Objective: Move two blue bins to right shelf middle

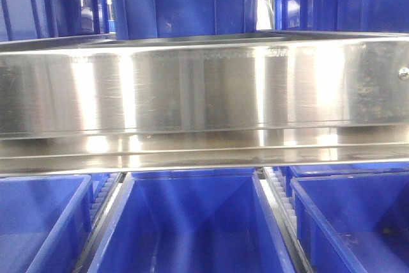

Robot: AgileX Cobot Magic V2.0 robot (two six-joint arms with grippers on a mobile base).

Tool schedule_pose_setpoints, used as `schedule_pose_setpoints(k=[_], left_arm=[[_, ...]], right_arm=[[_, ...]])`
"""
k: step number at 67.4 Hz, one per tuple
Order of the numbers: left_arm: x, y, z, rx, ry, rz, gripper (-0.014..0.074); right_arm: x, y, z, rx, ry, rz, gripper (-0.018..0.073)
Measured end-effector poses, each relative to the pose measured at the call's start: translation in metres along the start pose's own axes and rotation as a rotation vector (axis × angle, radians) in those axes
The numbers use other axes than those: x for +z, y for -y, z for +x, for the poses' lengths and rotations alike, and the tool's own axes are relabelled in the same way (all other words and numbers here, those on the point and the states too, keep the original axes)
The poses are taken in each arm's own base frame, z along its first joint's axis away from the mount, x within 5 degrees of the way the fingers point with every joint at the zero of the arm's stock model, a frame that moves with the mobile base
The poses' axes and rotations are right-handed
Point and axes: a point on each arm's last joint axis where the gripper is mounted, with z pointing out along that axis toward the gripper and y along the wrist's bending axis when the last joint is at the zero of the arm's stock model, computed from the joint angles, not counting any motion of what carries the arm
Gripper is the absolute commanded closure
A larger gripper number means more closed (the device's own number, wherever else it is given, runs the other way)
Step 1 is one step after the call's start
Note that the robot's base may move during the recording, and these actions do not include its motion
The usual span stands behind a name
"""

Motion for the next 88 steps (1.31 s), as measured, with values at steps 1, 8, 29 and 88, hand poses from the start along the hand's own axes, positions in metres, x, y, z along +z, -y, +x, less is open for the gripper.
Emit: schedule_pose_setpoints(k=[1,8,29,88], left_arm=[[0.0000,0.0000,0.0000,0.000,0.000,0.000,0.0707],[0.0000,0.0000,0.0000,0.000,0.000,0.000,0.0707],[0.0000,0.0000,0.0000,0.000,0.000,0.000,0.0707],[0.0005,0.0001,-0.0027,-0.003,0.028,0.004,0.0707]], right_arm=[[0.0000,0.0000,0.0000,0.000,0.000,0.000,0.0713],[0.0000,0.0000,0.0000,0.000,0.000,0.000,0.0713],[0.0000,0.0000,0.0000,0.000,0.000,0.000,0.0713],[0.0008,0.0001,0.0000,0.000,-0.002,0.000,0.0713]])
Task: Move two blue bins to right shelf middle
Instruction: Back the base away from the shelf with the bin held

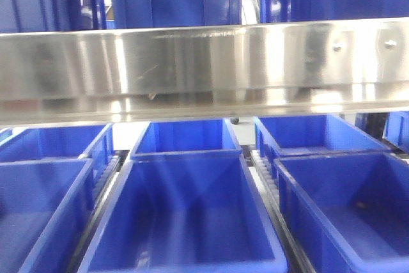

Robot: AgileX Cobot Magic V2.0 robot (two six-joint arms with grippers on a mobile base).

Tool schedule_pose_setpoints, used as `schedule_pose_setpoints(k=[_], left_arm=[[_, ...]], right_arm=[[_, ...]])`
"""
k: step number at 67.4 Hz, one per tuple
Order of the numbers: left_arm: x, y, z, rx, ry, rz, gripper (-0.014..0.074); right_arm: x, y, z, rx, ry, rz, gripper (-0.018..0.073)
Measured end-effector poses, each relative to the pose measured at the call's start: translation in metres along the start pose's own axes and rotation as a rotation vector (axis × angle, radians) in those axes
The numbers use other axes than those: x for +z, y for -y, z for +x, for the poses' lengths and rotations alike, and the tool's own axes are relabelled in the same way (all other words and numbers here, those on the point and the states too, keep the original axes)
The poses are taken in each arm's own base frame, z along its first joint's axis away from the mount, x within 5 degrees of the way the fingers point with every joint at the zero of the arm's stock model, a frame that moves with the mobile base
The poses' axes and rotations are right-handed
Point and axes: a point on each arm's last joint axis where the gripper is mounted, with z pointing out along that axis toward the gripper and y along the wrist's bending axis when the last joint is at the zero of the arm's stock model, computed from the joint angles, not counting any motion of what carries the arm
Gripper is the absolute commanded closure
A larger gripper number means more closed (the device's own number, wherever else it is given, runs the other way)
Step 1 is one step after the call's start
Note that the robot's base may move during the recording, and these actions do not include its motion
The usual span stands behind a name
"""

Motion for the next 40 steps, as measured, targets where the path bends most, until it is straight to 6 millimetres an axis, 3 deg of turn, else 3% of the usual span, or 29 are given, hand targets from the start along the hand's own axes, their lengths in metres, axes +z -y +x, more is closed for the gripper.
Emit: schedule_pose_setpoints(k=[40], left_arm=[[-0.0004,0.0009,-0.0080,0.021,0.089,0.009,0.0707]], right_arm=[[0.0000,0.0000,-0.0020,-0.005,0.022,0.000,0.0713]])
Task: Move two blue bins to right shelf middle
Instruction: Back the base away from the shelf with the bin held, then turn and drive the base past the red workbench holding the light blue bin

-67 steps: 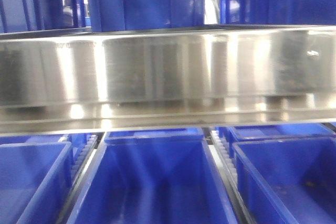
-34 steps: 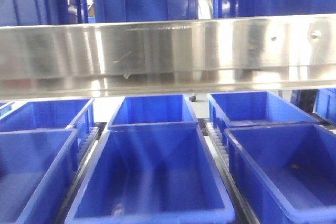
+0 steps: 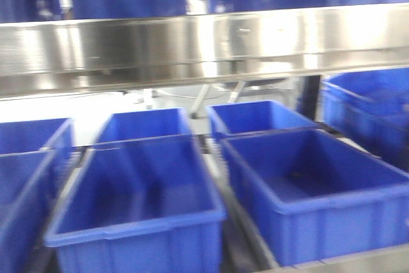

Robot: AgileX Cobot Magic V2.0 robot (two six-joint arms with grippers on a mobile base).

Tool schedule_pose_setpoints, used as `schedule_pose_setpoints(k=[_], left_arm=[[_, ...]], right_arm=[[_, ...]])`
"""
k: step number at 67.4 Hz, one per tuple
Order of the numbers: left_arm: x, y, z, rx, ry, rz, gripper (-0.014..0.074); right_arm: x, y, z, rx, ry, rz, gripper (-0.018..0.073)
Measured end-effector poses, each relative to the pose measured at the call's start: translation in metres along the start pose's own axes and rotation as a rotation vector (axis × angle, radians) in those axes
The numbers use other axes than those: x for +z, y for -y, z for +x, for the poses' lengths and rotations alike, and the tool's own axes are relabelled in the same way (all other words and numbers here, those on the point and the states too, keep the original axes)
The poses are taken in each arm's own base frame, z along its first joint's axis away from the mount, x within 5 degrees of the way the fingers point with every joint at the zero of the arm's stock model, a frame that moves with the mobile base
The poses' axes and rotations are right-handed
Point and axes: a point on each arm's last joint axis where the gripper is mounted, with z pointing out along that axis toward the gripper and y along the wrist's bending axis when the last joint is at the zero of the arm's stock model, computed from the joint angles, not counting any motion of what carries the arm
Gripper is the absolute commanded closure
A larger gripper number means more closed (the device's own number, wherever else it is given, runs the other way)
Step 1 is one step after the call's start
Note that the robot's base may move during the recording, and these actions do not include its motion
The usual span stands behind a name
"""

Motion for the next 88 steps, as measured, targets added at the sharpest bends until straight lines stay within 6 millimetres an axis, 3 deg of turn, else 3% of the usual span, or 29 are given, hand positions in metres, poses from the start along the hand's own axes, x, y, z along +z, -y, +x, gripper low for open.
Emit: schedule_pose_setpoints(k=[88], left_arm=[[0.0000,0.0005,-0.0014,0.004,0.016,0.005,0.0707]], right_arm=[[0.0000,0.0001,0.0006,0.000,-0.007,0.002,0.0713]])
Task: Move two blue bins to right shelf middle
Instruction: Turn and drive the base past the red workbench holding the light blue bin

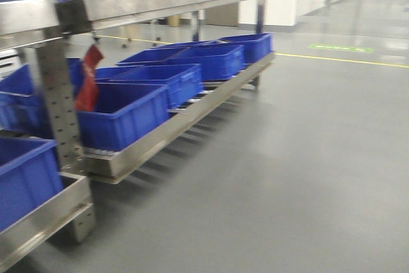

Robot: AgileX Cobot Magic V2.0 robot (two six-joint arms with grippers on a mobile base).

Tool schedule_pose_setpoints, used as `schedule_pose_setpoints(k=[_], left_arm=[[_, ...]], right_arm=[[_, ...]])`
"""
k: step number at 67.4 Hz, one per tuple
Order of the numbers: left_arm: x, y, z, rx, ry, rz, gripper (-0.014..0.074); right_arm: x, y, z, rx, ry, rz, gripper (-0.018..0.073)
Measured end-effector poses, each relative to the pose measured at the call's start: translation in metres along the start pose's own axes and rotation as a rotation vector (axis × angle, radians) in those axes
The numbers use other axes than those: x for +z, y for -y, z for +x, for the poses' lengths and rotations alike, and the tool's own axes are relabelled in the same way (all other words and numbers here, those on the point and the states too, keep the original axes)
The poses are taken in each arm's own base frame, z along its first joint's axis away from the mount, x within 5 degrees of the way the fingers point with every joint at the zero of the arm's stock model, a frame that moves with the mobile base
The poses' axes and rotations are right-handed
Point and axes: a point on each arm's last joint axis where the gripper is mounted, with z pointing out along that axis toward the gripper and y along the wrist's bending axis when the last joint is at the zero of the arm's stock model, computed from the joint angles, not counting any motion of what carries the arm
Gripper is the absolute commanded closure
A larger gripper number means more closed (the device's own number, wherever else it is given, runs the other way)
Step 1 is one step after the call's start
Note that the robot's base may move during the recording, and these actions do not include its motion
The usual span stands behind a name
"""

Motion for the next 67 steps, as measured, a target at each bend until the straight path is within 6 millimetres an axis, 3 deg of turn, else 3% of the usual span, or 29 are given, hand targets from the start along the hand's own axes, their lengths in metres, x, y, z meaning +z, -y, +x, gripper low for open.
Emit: schedule_pose_setpoints(k=[67], left_arm=[[0.0000,0.0002,-0.0003,-0.001,0.004,0.002,0.0707]], right_arm=[[0.0000,0.0000,0.0002,0.000,-0.002,0.000,0.0713]])
